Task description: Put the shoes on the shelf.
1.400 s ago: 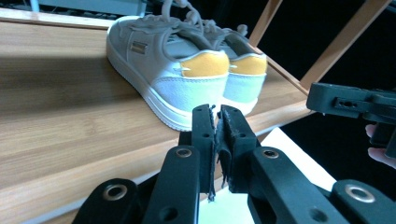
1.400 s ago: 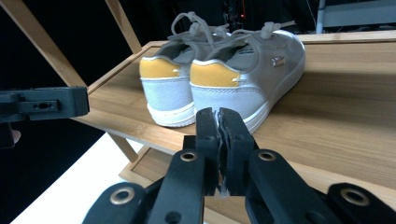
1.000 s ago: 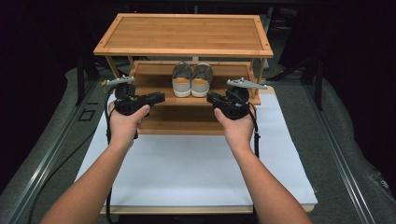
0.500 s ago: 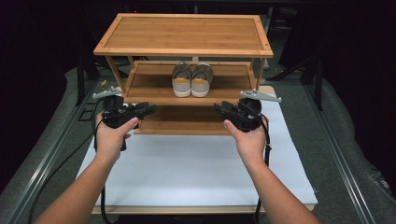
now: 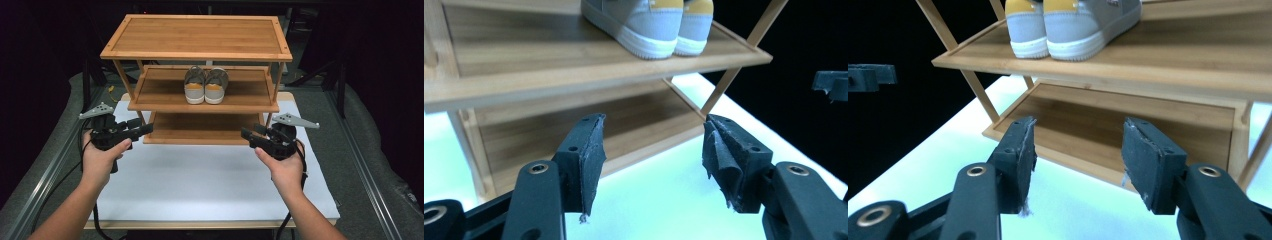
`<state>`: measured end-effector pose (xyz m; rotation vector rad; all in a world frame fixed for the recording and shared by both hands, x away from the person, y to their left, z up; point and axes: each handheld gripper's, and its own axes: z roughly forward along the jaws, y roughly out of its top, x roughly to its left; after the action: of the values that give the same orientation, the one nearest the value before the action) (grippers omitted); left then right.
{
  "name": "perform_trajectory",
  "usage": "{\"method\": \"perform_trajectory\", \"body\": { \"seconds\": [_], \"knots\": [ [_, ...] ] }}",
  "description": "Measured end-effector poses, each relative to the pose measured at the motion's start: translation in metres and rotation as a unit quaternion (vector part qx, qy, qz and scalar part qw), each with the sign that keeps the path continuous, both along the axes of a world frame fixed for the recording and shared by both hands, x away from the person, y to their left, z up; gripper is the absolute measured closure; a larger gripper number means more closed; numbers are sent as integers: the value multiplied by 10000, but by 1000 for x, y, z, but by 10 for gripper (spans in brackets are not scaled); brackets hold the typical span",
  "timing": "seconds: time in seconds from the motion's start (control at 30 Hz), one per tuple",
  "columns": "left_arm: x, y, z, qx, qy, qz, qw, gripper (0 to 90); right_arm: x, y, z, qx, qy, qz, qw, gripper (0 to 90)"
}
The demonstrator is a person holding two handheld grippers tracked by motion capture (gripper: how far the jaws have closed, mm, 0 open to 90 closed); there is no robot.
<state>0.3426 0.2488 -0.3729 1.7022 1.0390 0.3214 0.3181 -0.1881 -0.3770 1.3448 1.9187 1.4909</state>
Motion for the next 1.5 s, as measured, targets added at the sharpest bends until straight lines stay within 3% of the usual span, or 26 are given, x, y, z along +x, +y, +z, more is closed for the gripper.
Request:
{"method": "perform_trajectory", "body": {
  "seconds": [0.3,0.43,0.6,0.8,0.93,1.03,1.5],
  "knots": [
    [-16,7,-23,54,120,-104,9999,411,-17,-9,-24,-225,130,37,9997,468],
    [-23,10,-38,154,107,-75,9998,411,-23,-10,-35,-371,162,66,9992,468],
    [-29,10,-59,249,219,-110,9994,411,-30,-12,-51,-369,222,41,9991,468],
    [-34,9,-85,207,399,-98,9989,411,-35,-12,-71,-386,316,-63,9987,468],
    [-35,6,-101,350,474,-139,9982,411,-39,-9,-80,-632,237,-113,9977,468],
    [-36,4,-111,291,559,-135,9979,411,-41,-7,-90,-683,290,-92,9972,468],
    [-38,-2,-150,518,602,-46,9968,412,-46,3,-136,-790,514,-324,9950,488]
  ]
}}
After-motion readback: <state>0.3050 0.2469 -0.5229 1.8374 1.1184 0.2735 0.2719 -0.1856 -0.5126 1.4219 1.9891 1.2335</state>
